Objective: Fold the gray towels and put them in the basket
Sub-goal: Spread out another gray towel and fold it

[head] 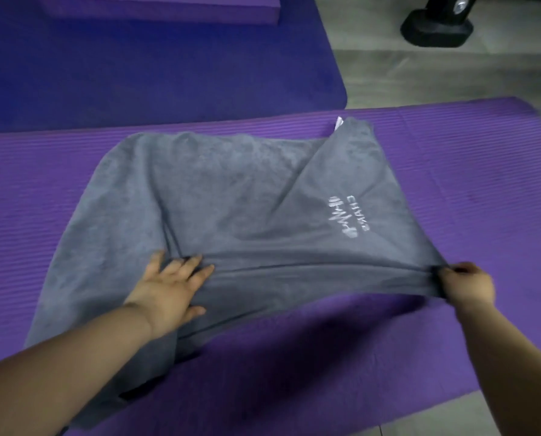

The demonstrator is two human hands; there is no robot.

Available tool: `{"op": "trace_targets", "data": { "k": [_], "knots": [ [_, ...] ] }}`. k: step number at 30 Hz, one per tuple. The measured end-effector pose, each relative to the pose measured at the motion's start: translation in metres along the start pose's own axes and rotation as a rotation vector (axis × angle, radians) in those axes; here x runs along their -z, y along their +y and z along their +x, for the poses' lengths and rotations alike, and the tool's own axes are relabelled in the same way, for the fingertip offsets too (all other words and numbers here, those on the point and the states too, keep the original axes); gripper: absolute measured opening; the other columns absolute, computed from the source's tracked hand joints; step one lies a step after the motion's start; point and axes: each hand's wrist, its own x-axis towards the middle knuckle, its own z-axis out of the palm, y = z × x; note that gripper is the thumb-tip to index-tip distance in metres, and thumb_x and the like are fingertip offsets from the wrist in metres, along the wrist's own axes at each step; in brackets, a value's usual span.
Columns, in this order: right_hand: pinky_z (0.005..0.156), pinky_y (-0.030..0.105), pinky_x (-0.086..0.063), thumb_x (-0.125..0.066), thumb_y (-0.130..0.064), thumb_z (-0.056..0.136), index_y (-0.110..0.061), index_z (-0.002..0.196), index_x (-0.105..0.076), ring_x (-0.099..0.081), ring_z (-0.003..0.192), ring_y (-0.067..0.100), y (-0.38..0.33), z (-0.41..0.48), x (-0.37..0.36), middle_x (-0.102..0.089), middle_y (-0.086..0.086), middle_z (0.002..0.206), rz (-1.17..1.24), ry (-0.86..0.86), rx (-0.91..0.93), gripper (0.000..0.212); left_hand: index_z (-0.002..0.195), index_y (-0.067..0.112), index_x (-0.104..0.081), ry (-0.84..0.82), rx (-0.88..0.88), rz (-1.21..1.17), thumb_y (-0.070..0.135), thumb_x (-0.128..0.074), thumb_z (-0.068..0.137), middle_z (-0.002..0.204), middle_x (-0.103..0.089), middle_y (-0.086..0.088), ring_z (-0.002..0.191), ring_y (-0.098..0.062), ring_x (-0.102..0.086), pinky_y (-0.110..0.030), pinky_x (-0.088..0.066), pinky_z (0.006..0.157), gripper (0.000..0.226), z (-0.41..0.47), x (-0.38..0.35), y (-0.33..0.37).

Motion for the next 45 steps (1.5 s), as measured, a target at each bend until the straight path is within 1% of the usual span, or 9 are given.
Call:
{"op": "trace_targets", "data": {
  "k": [8,14,18,22,27,32,37,41,45],
  "knots": [
    [0.099,0.045,-0.033,-0.052,-0.021,0.088,-0.003,0.118,-0.051,-0.046,0.117,0.040,0.050,0.006,0.022,-0.053,0.030,0.122,-0.358,0.212,-0.248,0.035,0.112,0.016,-0.062,0.143,-0.034,0.054,0.056,-0.034,0.066,0.112,-0.067,-0.013,0.096,-0.027,-0.068,-0.033,-0.016,0.109,0.067,0.001,-0.014,-0.007],
    [0.099,0.063,-0.030,-0.045,-0.026,0.073,0.009,0.124,-0.050,-0.041,0.120,0.056,-0.012,-0.043,-0.032,-0.042,0.038,0.132,-0.355,0.166,0.483,0.062,0.144,0.027,0.012,-0.151,0.199,-0.031,0.065,-0.034,0.083,0.154,0.018,-0.001,0.144,-0.016,0.010,-0.034,0.003,0.117,0.086,-0.001,-0.012,-0.027],
    [0.115,0.048,-0.007,-0.023,-0.058,0.071,-0.015,0.146,-0.022,-0.013,0.143,0.032,-0.062,-0.091,-0.082,-0.011,0.015,0.155,-0.557,-0.301,0.848,0.085,0.145,0.029,0.001,0.024,0.233,-0.302,0.075,-0.003,0.043,0.156,0.006,0.003,0.144,-0.016,0.000,-0.029,0.001,0.116,0.112,-0.007,-0.018,-0.034],
    [0.116,0.043,0.005,0.012,-0.065,0.053,-0.027,0.147,0.003,0.006,0.145,0.014,-0.056,-0.078,-0.082,0.011,-0.001,0.156,-0.802,-0.369,0.823,0.102,0.141,0.010,-0.030,0.381,0.456,-0.528,0.054,-0.040,0.078,0.151,-0.023,-0.014,0.141,-0.030,-0.021,-0.039,-0.014,0.116,0.078,-0.028,-0.025,-0.071],
    [0.115,0.041,-0.001,-0.025,-0.050,0.090,-0.016,0.146,-0.020,-0.013,0.144,0.026,-0.063,-0.085,-0.077,-0.014,0.010,0.155,-0.691,-0.216,0.721,0.066,0.127,-0.007,-0.047,0.304,0.795,-0.771,0.020,-0.048,0.094,0.135,-0.045,-0.027,0.128,-0.041,-0.039,-0.044,-0.026,0.111,0.043,-0.069,-0.065,-0.143],
    [0.096,0.045,-0.036,-0.037,-0.037,0.070,-0.001,0.111,-0.065,-0.063,0.100,0.043,-0.124,-0.134,-0.108,-0.063,0.025,0.115,-0.717,-0.213,1.089,0.061,0.087,-0.013,-0.060,0.291,0.707,-1.156,0.012,-0.063,0.079,0.092,-0.059,-0.021,0.089,-0.017,-0.056,-0.034,-0.040,0.083,0.027,-0.096,-0.082,-0.127],
    [0.117,0.040,-0.009,-0.034,-0.048,0.080,-0.015,0.145,-0.022,-0.018,0.143,0.028,-0.182,-0.214,-0.152,-0.015,0.012,0.154,-0.653,-0.521,1.316,0.074,0.069,0.010,-0.060,0.387,0.702,-1.303,0.002,-0.061,0.083,0.046,-0.061,0.020,0.048,0.012,-0.053,-0.005,-0.038,0.055,0.016,-0.093,-0.077,-0.126],
    [0.113,0.036,-0.023,-0.051,-0.041,0.089,-0.010,0.139,-0.033,-0.031,0.135,0.027,-0.218,-0.245,-0.159,-0.036,0.010,0.145,-0.247,-0.504,1.095,0.062,0.108,-0.003,-0.063,0.505,0.444,-1.296,0.017,-0.056,0.083,0.090,-0.070,-0.001,0.064,0.022,-0.052,-0.001,-0.038,0.071,0.032,-0.087,-0.042,-0.081],
    [0.112,0.038,-0.029,-0.065,-0.043,0.078,-0.011,0.143,-0.021,-0.034,0.136,0.024,-0.230,-0.250,-0.153,-0.033,0.007,0.148,-0.224,-0.625,0.917,0.085,0.120,0.004,-0.057,0.016,-0.061,-1.279,0.013,-0.051,0.092,0.115,-0.063,-0.007,0.084,0.015,-0.049,-0.002,-0.034,0.078,0.030,-0.092,-0.020,-0.010]
  ]
}}
